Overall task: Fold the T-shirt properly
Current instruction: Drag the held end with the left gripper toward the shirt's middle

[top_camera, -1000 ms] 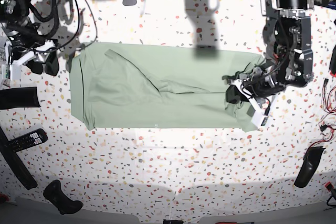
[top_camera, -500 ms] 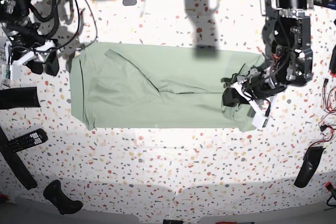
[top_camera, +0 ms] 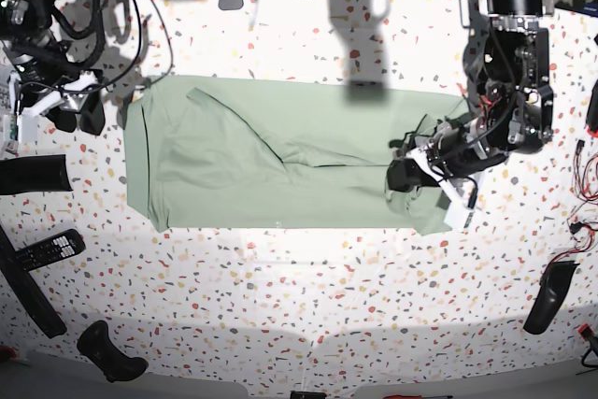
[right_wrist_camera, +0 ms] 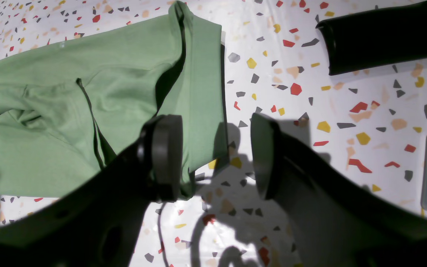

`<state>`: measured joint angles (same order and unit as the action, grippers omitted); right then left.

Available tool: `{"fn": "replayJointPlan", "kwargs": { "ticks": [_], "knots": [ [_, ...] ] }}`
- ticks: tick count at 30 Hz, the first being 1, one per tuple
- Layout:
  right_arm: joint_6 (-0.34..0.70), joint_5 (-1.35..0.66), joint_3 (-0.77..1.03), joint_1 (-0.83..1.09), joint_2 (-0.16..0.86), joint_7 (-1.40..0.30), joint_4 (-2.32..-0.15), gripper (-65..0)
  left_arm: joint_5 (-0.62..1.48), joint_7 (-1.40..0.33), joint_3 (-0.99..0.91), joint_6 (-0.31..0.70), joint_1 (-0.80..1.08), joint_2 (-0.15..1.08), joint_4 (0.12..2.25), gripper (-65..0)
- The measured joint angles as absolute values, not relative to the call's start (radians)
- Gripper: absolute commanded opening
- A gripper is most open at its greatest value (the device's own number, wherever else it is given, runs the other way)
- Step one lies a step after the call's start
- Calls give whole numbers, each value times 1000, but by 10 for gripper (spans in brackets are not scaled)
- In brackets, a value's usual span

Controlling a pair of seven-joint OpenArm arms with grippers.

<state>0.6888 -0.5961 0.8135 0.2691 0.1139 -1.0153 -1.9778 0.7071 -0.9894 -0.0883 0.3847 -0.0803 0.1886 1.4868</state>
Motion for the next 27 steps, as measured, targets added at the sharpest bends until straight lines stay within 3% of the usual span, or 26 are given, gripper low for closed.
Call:
{"fn": "replayJointPlan", "kwargs": {
  "ticks": [23,24,27],
  "knots": [
    [689,-596,813,269,114,-1015,-1978,-360,745,-992,-88,385,-81,189,1487,-650],
    [689,-596,813,269,114,-1015,-1978,-360,747,-992,-88,384,-81,189,1487,-624],
    [689,-596,813,269,114,-1015,-1978,-360,881,-999,-88,378,-80,191,1486,-385]
  ]
}}
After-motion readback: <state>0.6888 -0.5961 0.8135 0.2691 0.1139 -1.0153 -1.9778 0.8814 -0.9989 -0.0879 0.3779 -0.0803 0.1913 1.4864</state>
